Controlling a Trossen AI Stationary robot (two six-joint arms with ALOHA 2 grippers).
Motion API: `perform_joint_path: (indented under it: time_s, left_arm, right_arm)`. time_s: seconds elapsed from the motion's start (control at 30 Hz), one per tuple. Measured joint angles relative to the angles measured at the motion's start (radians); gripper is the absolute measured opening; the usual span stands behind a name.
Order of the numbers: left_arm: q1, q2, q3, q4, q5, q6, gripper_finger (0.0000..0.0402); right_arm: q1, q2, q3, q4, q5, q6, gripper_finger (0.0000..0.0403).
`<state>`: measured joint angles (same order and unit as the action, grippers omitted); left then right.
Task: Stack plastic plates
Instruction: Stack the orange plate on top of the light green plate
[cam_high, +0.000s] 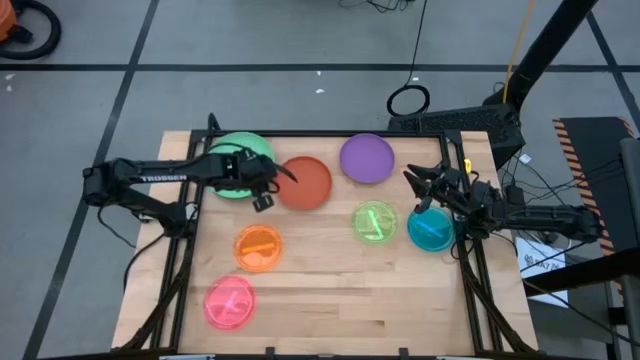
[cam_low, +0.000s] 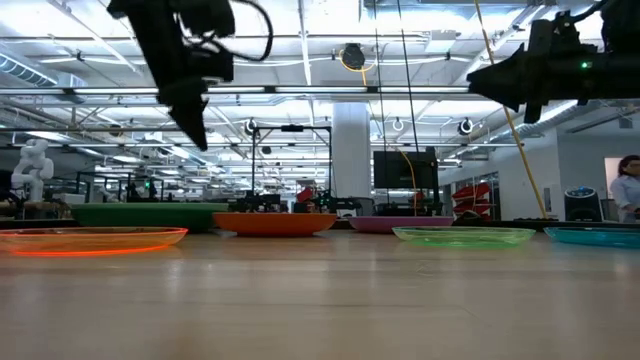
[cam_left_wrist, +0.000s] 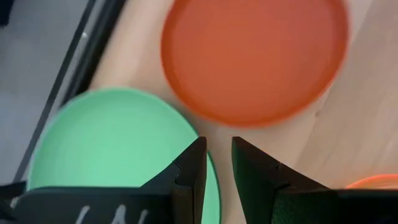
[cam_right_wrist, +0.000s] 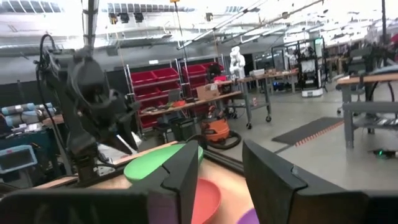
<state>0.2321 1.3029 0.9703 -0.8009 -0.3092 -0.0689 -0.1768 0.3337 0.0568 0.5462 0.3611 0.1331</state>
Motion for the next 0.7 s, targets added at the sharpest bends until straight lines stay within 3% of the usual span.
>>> perform_joint_path:
  time_s: [0.17, 0.37, 0.7]
  left_arm:
    - [0.01, 0.0, -0.099, 0.127, 0.008, 0.004, 0.0083]
    - [-0.027, 0.0, -0.129, 0.349, 0.175, 0.003, 0.0083]
    - [-0.144, 0.0, -0.128, 0.459, 0.178, -0.119, 0.0083]
  right_arm:
    - [0.0, 0.035, 0.014, -0.007, -0.05, 0.055, 0.0118]
    - [0.002, 0.1, 0.112, -0.128, -0.135, 0.114, 0.0118]
    - [0.002, 0.208, 0.238, -0.374, -0.158, 0.15, 0.0118]
